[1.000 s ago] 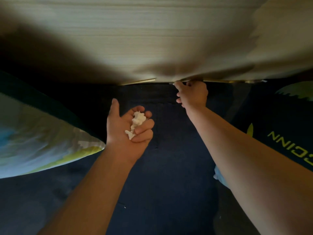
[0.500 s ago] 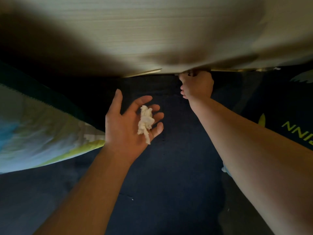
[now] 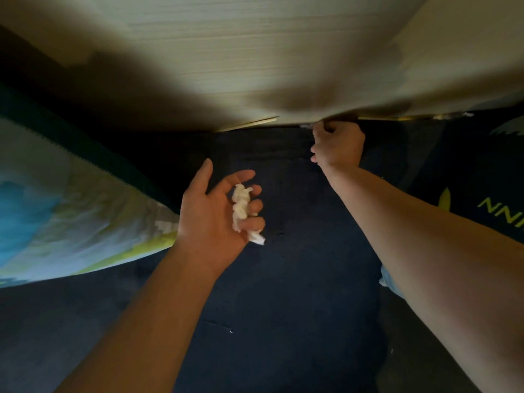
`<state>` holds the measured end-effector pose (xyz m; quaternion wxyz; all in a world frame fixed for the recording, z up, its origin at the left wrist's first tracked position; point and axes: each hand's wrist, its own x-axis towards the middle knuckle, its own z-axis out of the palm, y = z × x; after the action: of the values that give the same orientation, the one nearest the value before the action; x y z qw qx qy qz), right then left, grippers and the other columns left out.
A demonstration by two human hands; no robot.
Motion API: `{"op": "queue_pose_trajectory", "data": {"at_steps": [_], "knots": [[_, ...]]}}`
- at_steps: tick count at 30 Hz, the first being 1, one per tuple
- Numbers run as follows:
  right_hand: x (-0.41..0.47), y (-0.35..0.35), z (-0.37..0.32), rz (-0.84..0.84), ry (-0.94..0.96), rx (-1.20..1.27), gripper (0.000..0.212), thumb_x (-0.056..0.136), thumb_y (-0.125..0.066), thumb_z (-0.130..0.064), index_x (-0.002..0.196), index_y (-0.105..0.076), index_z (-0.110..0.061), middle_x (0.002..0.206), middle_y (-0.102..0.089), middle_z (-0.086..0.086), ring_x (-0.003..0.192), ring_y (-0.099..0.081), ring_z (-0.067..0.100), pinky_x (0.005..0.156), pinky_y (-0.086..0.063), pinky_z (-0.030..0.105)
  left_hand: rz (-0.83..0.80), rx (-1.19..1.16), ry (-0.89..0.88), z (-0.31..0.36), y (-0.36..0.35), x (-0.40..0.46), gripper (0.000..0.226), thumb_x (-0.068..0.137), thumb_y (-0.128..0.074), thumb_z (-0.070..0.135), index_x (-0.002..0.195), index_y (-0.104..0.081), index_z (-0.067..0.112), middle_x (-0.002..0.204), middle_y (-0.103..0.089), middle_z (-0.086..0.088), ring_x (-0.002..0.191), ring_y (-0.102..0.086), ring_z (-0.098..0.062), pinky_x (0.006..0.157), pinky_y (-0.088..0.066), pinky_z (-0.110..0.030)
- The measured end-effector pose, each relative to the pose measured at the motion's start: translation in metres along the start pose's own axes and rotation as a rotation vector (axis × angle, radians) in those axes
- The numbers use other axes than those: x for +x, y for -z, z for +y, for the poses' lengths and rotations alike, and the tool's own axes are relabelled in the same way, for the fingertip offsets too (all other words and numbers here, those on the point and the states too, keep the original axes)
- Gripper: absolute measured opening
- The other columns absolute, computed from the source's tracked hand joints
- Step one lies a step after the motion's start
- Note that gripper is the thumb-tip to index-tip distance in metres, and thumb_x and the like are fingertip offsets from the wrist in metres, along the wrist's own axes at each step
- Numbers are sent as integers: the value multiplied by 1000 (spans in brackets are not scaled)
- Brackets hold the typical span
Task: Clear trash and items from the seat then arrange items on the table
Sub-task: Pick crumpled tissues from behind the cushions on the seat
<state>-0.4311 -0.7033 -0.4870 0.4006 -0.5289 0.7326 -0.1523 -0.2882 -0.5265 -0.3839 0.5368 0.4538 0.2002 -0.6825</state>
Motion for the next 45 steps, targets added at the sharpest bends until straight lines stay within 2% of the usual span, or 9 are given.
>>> {"op": "queue_pose_trajectory", "data": {"at_steps": [4, 8, 15, 23, 28, 31, 36, 40, 45], "knots": [[-18, 14, -11, -45, 6, 119, 31, 101, -57, -26, 74, -67, -14, 52, -60, 2, 30, -53, 4, 36, -42, 15, 22, -11, -2, -4, 4, 0, 54, 93, -49, 56, 98, -65, 5, 69, -46, -5, 51, -33, -11, 39, -17, -21], [-82, 34, -21, -135, 45, 381, 21, 99, -62, -20, 85, -72, -9, 48, -52, 0, 35, -46, 9, 35, -36, 20, 78, -55, -24, -8, -2, 1, 54, 90, -53, 57, 100, -66, 5, 75, -51, -8, 58, -43, -15, 45, -26, -24], [-206, 54, -19, -359, 71, 549, 6, 94, -70, -20, 92, -75, -19, 52, -57, 6, 40, -49, 7, 40, -38, 19, 110, -87, 9, -19, -15, 6, 48, 88, -61, 50, 93, -72, 4, 88, -60, -15, 85, -58, -29, 91, -45, -42], [-228, 55, -8, -337, 108, 439, 6, 93, -70, -33, 96, -74, -35, 59, -62, 1, 49, -58, 28, 41, -48, 38, 71, -15, 19, -22, -21, 0, 47, 86, -62, 52, 100, -72, 8, 88, -62, -11, 70, -57, -19, 66, -50, -33], [-226, 52, -8, -298, 223, 343, 7, 91, -71, -34, 96, -76, -32, 65, -69, -14, 55, -65, 8, 48, -50, 18, 37, 5, 30, -23, -23, 0, 47, 89, -59, 52, 101, -70, 8, 86, -64, -11, 67, -58, -19, 62, -50, -31], [-226, 51, -8, -281, 258, 291, 6, 91, -70, -35, 95, -74, -33, 65, -70, -8, 56, -66, 13, 50, -55, 31, 30, 16, 18, -24, -25, 0, 45, 90, -58, 49, 99, -70, 7, 86, -64, -11, 67, -58, -20, 61, -50, -31], [-217, 52, -6, -215, 368, 120, 11, 93, -70, -31, 100, -77, -27, 63, -69, -11, 57, -66, 8, 50, -53, 24, 24, 30, 20, -28, -24, -2, 40, 87, -63, 43, 102, -72, 6, 88, -66, -12, 71, -64, -21, 64, -55, -32], [-205, 48, -5, -198, 461, -60, 11, 94, -68, -29, 95, -78, -25, 62, -69, -10, 52, -63, 8, 48, -53, 32, 79, 77, 39, -32, -26, 0, 27, 92, -60, 30, 94, -68, 4, 79, -66, -13, 71, -70, -24, 62, -59, -31], [-198, 49, -4, -192, 570, -152, 10, 94, -68, -30, 99, -76, -25, 78, -71, -11, 65, -64, 6, 54, -54, 28, 36, 108, 35, -29, -21, 3, 23, 94, -57, 24, 91, -66, 3, 85, -68, -17, 85, -74, -30, 67, -61, -35]]}}
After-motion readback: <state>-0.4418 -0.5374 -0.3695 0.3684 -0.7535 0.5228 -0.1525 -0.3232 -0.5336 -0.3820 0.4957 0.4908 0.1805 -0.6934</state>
